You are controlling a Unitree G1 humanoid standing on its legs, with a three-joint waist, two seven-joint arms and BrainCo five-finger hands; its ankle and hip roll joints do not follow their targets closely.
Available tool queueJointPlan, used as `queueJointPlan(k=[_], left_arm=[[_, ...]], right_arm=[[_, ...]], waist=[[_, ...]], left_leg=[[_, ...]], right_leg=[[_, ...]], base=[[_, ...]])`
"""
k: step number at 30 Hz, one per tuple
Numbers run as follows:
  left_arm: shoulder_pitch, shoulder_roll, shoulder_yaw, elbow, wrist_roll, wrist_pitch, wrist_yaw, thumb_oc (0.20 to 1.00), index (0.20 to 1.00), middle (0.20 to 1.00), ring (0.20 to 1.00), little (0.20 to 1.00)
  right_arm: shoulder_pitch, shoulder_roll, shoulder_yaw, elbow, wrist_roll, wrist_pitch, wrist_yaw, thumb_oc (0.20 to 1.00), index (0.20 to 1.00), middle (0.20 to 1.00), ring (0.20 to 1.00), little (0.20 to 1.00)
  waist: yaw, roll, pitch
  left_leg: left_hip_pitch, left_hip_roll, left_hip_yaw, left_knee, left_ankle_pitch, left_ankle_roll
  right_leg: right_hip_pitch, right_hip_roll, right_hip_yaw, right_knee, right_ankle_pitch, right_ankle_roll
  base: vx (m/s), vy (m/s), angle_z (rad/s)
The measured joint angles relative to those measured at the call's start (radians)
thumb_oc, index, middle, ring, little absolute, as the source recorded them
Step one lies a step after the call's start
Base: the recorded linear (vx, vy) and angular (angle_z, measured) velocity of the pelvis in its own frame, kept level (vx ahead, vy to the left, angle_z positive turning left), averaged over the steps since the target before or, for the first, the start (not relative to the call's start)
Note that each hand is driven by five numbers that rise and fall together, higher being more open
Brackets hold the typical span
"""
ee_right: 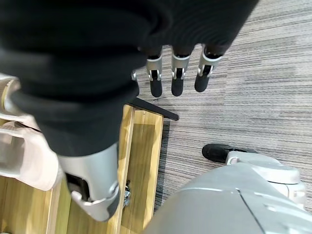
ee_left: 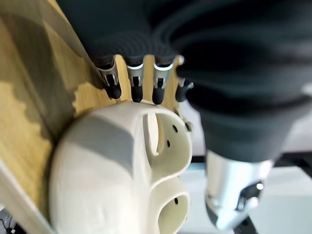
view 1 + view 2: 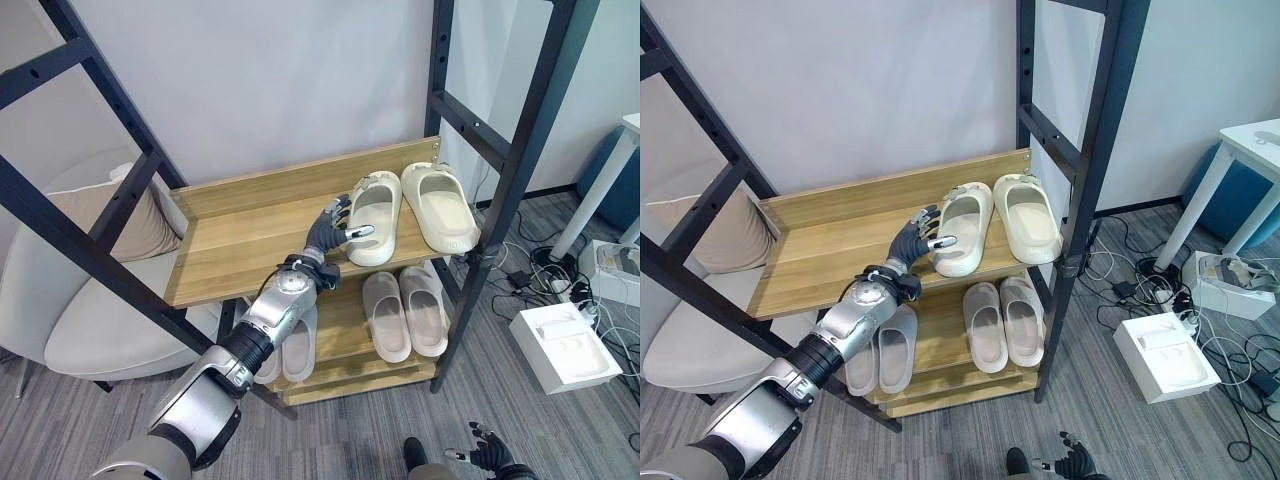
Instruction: Arrange the slippers neatly on the shoe rack.
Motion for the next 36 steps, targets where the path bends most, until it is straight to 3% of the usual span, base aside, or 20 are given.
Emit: queueJointPlan(k=[11, 21, 27, 30, 33, 36], left_arm=[[0.074, -0.116, 0.001, -0.114, -0.088, -0.005, 0.082, 1.0, 1.0, 1.0, 1.0, 1.0], [0.066, -0.113, 0.014, -0.07, 0.009, -0.012, 0.092, 1.0, 1.0, 1.0, 1.0, 1.0], [0.063, -0.09, 0.145, -0.037, 0.04, -0.01, 0.15, 1.0, 1.0, 1.0, 1.0, 1.0], [0.084, -0.072, 0.244, -0.163, 0.035, -0.03, 0.169, 1.0, 1.0, 1.0, 1.0, 1.0], [0.085, -0.047, 0.303, -0.354, 0.019, -0.129, 0.177, 1.0, 1.0, 1.0, 1.0, 1.0], [0.101, -0.033, 0.329, -0.561, -0.008, -0.178, 0.148, 1.0, 1.0, 1.0, 1.0, 1.0]], right_arm=[[-0.03, 0.016, 0.003, -0.007, 0.002, 0.002, -0.034, 1.0, 1.0, 1.0, 1.0, 1.0], [-0.075, 0.016, 0.004, -0.002, 0.028, 0.003, -0.052, 1.0, 1.0, 1.0, 1.0, 1.0], [-0.105, 0.015, 0.002, 0.04, 0.045, 0.001, -0.062, 1.0, 1.0, 1.0, 1.0, 1.0], [-0.105, 0.018, 0.0, 0.06, 0.061, -0.005, -0.062, 1.0, 1.0, 1.0, 1.0, 1.0], [-0.105, 0.018, -0.005, 0.094, 0.063, -0.007, -0.061, 1.0, 1.0, 1.0, 1.0, 1.0], [-0.105, 0.025, -0.008, 0.112, 0.069, -0.015, -0.056, 1.0, 1.0, 1.0, 1.0, 1.0]], waist=[[0.025, -0.006, 0.014], [0.024, -0.009, 0.017], [0.025, -0.013, 0.027], [0.029, -0.023, 0.037], [0.048, -0.043, 0.05], [0.064, -0.053, 0.05]], left_leg=[[-0.001, 0.001, -0.025, 0.0, 0.0, 0.001], [0.002, 0.002, -0.025, 0.0, 0.0, 0.0], [0.003, 0.005, -0.032, 0.0, 0.0, 0.001], [0.003, 0.007, -0.048, 0.0, 0.003, -0.003], [0.003, 0.009, -0.051, 0.002, 0.007, -0.005], [0.003, 0.008, -0.054, 0.007, 0.009, -0.004]], right_leg=[[0.011, 0.0, -0.023, 0.0, -0.003, 0.001], [0.014, 0.0, -0.025, 0.0, -0.004, 0.002], [0.019, 0.002, -0.033, 0.0, -0.004, 0.002], [0.027, 0.002, -0.051, 0.0, -0.006, -0.001], [0.029, 0.003, -0.054, 0.0, -0.007, -0.002], [0.032, 0.002, -0.056, 0.0, -0.004, -0.005]], base=[[0.0, -0.006, 0.05], [0.0, 0.0, 0.01], [0.0, -0.003, 0.03], [0.0, 0.002, 0.13], [0.0, 0.002, 0.07], [0.0, 0.005, 0.03]])
